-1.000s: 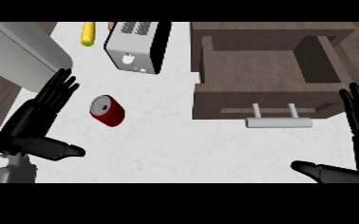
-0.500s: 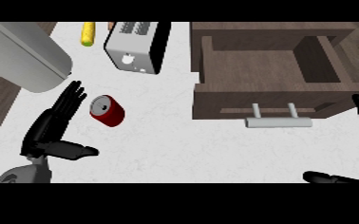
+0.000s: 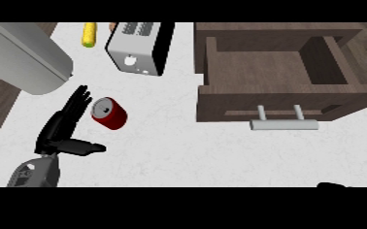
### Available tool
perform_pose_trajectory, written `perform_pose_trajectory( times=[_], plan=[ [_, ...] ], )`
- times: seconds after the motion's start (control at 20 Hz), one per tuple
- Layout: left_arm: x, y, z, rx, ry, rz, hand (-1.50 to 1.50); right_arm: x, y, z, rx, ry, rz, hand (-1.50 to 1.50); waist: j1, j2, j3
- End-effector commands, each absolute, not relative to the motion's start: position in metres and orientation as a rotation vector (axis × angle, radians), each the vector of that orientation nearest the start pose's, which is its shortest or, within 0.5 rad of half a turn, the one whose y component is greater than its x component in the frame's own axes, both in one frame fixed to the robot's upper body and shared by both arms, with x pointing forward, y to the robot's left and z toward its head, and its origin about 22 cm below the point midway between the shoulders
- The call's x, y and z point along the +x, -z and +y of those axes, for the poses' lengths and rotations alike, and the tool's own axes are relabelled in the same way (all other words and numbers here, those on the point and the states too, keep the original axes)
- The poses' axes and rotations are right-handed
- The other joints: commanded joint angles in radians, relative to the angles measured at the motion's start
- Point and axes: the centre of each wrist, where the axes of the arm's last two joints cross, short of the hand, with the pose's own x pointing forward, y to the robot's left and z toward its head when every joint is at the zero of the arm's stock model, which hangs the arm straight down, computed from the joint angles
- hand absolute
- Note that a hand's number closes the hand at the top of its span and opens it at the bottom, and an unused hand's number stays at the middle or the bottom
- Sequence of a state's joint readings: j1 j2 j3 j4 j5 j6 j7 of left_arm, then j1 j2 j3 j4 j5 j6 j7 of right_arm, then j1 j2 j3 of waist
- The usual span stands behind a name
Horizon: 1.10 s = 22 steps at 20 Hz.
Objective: Pick up the can, place it into the drawer and close the drawer
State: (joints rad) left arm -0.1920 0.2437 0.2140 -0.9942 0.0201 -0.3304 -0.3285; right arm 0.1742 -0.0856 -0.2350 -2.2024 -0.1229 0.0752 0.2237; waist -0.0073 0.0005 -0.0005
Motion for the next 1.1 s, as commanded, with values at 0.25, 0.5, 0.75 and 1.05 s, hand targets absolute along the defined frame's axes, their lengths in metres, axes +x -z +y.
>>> perform_pose_trajectory(
  times=[0.25,0.5,0.75,1.05],
  plan=[
    [0.273,0.1,0.327,-0.041,0.121,-1.479,-1.5,0.171,-0.11,-0.316,-0.222,0.067,-1.84,-1.5,0.001,0.001,0.0],
    [0.295,0.104,0.334,-0.02,0.108,-1.46,-1.5,0.173,-0.132,-0.308,-0.218,0.057,-1.816,-1.5,-0.004,0.003,-0.001],
    [0.297,0.11,0.335,-0.028,0.112,-1.469,-1.5,0.164,-0.137,-0.293,-0.188,0.063,-1.847,-1.5,-0.01,0.004,-0.001],
    [0.292,0.122,0.321,-0.071,0.132,-1.495,-1.5,0.167,-0.13,-0.303,-0.203,0.023,-1.846,-1.5,-0.015,0.006,-0.001]
  ],
)
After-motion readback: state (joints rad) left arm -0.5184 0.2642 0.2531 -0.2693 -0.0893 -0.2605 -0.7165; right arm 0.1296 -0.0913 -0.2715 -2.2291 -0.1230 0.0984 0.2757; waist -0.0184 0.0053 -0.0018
